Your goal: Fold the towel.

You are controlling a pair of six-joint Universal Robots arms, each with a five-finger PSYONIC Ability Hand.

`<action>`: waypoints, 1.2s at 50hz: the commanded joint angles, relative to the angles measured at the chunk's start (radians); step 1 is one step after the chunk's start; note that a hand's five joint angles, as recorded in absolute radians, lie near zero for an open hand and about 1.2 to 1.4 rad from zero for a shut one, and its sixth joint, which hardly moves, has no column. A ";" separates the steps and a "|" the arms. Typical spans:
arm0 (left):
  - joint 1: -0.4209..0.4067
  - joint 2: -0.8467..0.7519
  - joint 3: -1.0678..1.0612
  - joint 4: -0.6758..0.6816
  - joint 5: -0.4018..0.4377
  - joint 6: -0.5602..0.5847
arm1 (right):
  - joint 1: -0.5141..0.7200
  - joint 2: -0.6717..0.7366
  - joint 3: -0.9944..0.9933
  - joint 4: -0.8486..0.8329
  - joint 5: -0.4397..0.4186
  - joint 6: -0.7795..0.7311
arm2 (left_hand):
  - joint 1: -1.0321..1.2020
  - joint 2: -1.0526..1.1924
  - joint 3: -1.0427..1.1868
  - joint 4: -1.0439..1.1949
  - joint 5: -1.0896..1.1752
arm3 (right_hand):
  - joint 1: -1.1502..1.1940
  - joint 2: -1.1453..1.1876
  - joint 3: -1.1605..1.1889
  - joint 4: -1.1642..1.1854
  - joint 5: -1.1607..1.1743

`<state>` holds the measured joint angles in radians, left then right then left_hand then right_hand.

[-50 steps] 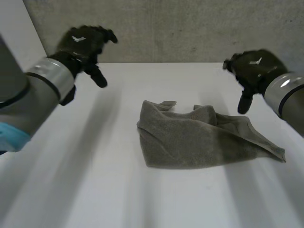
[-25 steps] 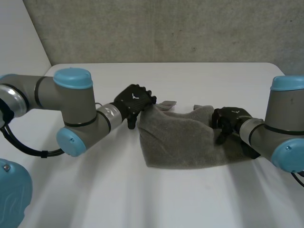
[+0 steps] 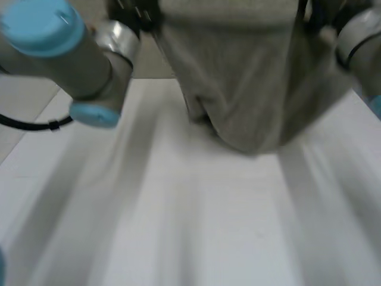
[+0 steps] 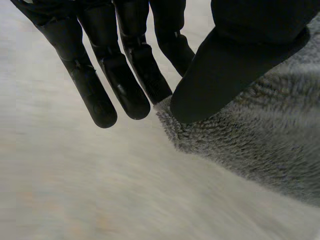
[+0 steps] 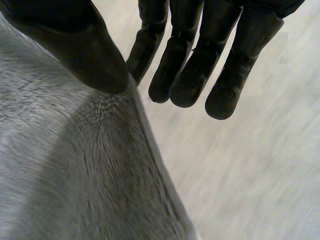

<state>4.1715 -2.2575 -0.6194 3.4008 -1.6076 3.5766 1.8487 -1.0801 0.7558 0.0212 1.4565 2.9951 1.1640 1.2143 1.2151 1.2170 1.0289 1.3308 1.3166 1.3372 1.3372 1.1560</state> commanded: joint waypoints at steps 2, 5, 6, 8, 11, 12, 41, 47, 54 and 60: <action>0.004 0.195 -0.196 0.009 -0.060 -0.173 | 0.001 -0.127 0.080 0.027 -0.076 0.021 | 0.232 0.182 0.181 0.179 0.193 | 0.065 0.080 0.059 0.059 0.066; 0.006 0.254 -0.380 -0.008 -0.045 -0.173 | 0.013 -0.126 0.163 0.155 -0.181 -0.033 | 0.232 0.182 0.181 0.179 0.193 | 0.065 0.080 0.059 0.059 0.066; 0.007 0.272 -0.476 -0.008 -0.032 -0.171 | 0.023 -0.124 0.230 0.202 -0.221 -0.080 | 0.232 0.182 0.181 0.179 0.193 | 0.065 0.080 0.059 0.059 0.066; 0.010 0.285 -0.569 -0.006 -0.019 -0.170 | 0.038 -0.123 0.305 0.238 -0.251 -0.138 | 0.232 0.182 0.181 0.179 0.193 | 0.065 0.080 0.059 0.059 0.066; 0.013 0.292 -0.747 -0.005 0.000 -0.168 | 0.059 -0.121 0.469 0.238 -0.266 -0.261 | 0.232 0.182 0.181 0.179 0.193 | 0.065 0.080 0.059 0.059 0.066; 0.013 0.292 -0.747 -0.005 0.000 -0.168 | 0.060 -0.121 0.470 0.238 -0.266 -0.262 | 0.232 0.182 0.181 0.179 0.193 | 0.065 0.080 0.059 0.059 0.066; 0.047 0.677 -1.277 0.052 0.006 -0.039 | 0.102 -0.127 0.738 -0.050 -0.251 -0.030 | 0.232 0.182 0.181 0.179 0.193 | -1.156 -1.142 -1.163 -1.163 -1.156; 0.004 0.777 -1.263 0.051 -0.002 -0.045 | 0.187 -0.020 0.651 -0.041 -0.210 0.057 | 0.232 0.182 0.181 0.179 0.193 | -1.156 -1.142 -1.163 -1.163 -1.156; -0.034 0.838 -1.255 0.046 -0.009 -0.050 | 0.274 0.086 0.587 -0.052 -0.148 0.099 | 0.232 0.182 0.181 0.179 0.193 | -1.156 -1.142 -1.163 -1.163 -1.156; -0.039 0.874 -1.252 0.041 -0.011 -0.050 | 0.328 0.222 0.463 -0.056 -0.105 0.133 | 0.232 0.182 0.181 0.179 0.193 | -1.156 -1.142 -1.163 -1.163 -1.156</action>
<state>4.1370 -1.4111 -1.8744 3.4458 -1.6172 3.5264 2.1288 -0.9766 1.3229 -0.0316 1.3119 3.1055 1.1640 1.2180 1.2173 1.2185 1.0354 0.2287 0.2449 0.2491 0.2651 0.0598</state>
